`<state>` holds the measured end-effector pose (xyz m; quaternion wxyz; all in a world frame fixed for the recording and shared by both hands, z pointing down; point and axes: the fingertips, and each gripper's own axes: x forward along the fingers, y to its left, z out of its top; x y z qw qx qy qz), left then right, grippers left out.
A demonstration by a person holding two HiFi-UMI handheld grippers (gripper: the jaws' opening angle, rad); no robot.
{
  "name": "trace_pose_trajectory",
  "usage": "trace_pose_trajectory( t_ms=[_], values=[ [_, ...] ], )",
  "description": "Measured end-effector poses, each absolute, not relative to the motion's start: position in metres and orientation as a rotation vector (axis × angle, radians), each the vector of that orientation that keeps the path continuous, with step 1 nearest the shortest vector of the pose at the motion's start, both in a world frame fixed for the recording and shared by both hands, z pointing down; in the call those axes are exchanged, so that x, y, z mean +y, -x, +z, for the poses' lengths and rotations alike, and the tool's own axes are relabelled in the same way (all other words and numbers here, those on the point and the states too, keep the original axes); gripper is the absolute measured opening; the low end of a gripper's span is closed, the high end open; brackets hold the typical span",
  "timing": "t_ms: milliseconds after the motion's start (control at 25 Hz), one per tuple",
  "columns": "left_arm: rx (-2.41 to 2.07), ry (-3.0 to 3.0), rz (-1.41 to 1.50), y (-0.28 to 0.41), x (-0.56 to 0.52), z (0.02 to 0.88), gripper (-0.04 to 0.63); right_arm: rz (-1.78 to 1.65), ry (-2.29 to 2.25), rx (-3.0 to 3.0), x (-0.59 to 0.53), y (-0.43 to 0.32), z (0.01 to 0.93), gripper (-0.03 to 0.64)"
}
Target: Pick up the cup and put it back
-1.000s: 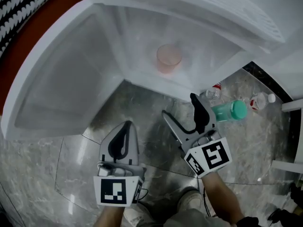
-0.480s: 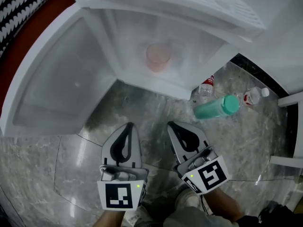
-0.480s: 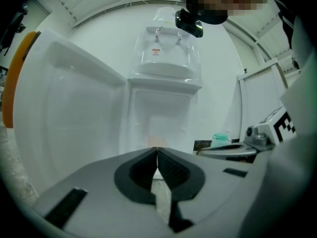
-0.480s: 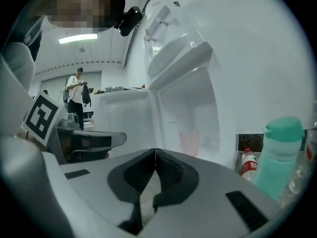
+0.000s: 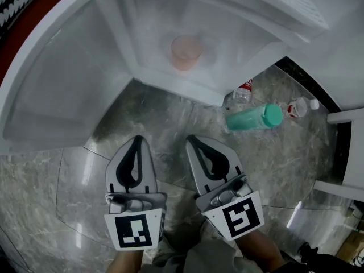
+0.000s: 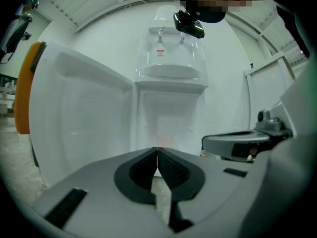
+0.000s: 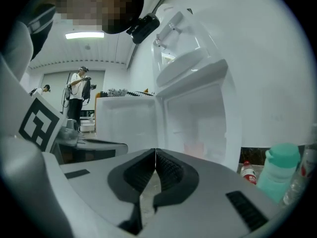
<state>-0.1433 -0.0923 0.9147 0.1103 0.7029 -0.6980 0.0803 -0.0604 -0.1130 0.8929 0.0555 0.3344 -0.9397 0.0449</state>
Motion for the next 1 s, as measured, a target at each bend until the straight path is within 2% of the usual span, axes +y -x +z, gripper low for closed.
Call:
trace_pose_trajectory(
  t_ms=[200, 320, 640, 840, 1000],
  values=[
    [-2.096, -2.11, 0.34, 0.147, -0.068, 0.868, 0.012, 0.189, -0.978, -2.828, -0.089, 0.063, 0.838, 0.012],
    [-2.118, -2.156, 0.329, 0.146, -0.068, 0.803, 0.012, 0.158, -0.918, -2.794, -0.077, 0.061, 0.786, 0.012],
    [-2.089, -2.143, 0.259, 0.138, -0.055, 0.573, 0.012, 0.14, -1.037, -2.816, -0.067, 0.058, 0.561, 0.012],
    [-2.045, -2.223, 0.232, 0.125, -0.053, 0.396, 0.012, -0.015, -1.054, -2.817, -0.069, 0.049, 0.385, 0.012],
    [-1.995, -2.247, 0.19, 0.106, -0.05, 0.263, 0.012, 0.013, -1.046, -2.856, -0.061, 0.037, 0.26, 0.012]
  ],
)
